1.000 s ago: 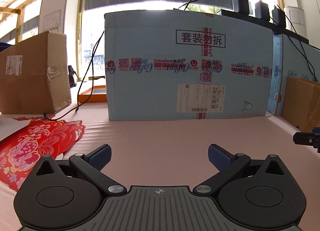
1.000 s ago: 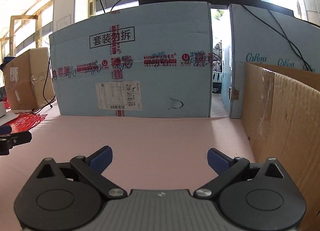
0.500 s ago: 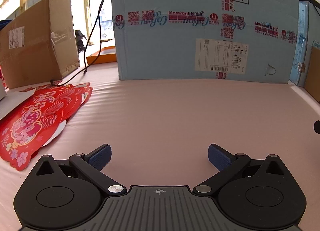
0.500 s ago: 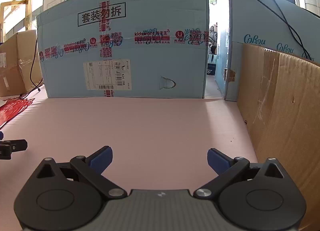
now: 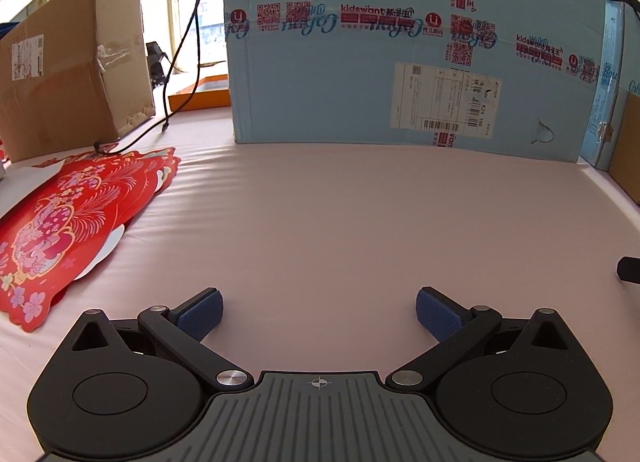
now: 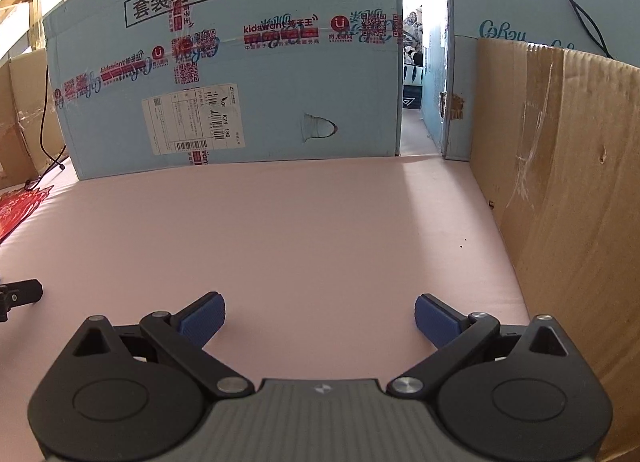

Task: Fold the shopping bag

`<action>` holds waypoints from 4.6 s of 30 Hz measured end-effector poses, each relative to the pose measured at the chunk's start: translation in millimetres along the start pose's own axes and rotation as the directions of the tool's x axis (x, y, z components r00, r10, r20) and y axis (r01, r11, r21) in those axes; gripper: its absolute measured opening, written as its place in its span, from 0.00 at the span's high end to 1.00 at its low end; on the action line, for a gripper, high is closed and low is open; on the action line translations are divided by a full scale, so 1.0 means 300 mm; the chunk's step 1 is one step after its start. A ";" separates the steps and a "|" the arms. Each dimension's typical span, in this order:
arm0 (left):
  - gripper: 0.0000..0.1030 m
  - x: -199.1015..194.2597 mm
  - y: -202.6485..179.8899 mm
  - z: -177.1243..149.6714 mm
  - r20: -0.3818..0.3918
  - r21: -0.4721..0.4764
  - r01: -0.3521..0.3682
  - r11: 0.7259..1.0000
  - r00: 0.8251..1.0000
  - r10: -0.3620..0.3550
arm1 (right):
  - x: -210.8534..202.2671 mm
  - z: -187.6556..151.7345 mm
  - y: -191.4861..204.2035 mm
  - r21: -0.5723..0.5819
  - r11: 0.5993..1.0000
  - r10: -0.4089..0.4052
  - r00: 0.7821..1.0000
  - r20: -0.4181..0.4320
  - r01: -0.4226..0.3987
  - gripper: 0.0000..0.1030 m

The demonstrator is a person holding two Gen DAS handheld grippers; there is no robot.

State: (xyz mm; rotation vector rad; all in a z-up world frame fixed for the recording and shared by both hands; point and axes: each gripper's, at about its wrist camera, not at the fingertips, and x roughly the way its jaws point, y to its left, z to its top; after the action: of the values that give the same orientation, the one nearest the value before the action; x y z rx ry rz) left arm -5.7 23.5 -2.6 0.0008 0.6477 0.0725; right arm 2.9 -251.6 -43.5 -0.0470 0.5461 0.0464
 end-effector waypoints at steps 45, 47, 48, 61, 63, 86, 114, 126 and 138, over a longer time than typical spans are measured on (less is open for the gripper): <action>0.00 0.007 0.003 0.004 -0.009 -0.002 0.002 1.000 1.000 -0.002 | 0.006 0.006 0.006 -0.023 1.000 -0.016 1.000 -0.015 0.016 0.00; 0.00 0.007 0.002 0.004 -0.009 -0.002 0.002 1.000 1.000 -0.002 | 0.006 0.006 0.006 -0.023 1.000 -0.016 1.000 -0.015 0.016 0.00; 0.00 0.007 0.002 0.004 -0.009 -0.002 0.002 1.000 1.000 -0.002 | 0.006 0.006 0.006 -0.023 1.000 -0.017 1.000 -0.014 0.016 0.00; 0.00 0.008 0.002 0.004 -0.009 -0.002 0.002 1.000 1.000 -0.002 | 0.005 0.005 0.009 -0.022 1.000 -0.020 1.000 -0.014 0.020 0.00; 0.00 0.008 0.001 0.004 -0.009 -0.002 0.002 1.000 1.000 -0.002 | 0.004 0.004 0.011 -0.022 1.000 -0.021 1.000 -0.014 0.020 0.00; 0.00 0.008 0.000 0.005 -0.009 -0.002 0.003 1.000 1.000 -0.003 | 0.004 0.005 0.009 -0.022 1.000 -0.020 1.000 -0.014 0.020 0.00; 0.00 0.007 0.002 0.004 -0.009 -0.002 0.002 1.000 1.000 -0.002 | 0.004 0.005 0.006 -0.022 1.000 -0.020 1.000 -0.014 0.020 0.00; 0.00 0.008 0.002 0.003 -0.009 -0.002 0.002 1.000 1.000 -0.002 | 0.005 0.004 0.006 -0.023 1.000 -0.021 1.000 -0.014 0.020 0.00; 0.00 0.009 0.002 0.004 -0.010 -0.002 0.003 1.000 1.000 -0.003 | 0.006 0.004 0.004 -0.024 0.999 -0.021 1.000 -0.014 0.021 0.00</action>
State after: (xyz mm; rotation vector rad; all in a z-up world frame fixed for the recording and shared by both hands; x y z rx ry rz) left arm -2.8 24.3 -3.3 -0.0025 0.6571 0.0704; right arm 5.0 -250.3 -43.3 -0.0761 0.5594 0.0317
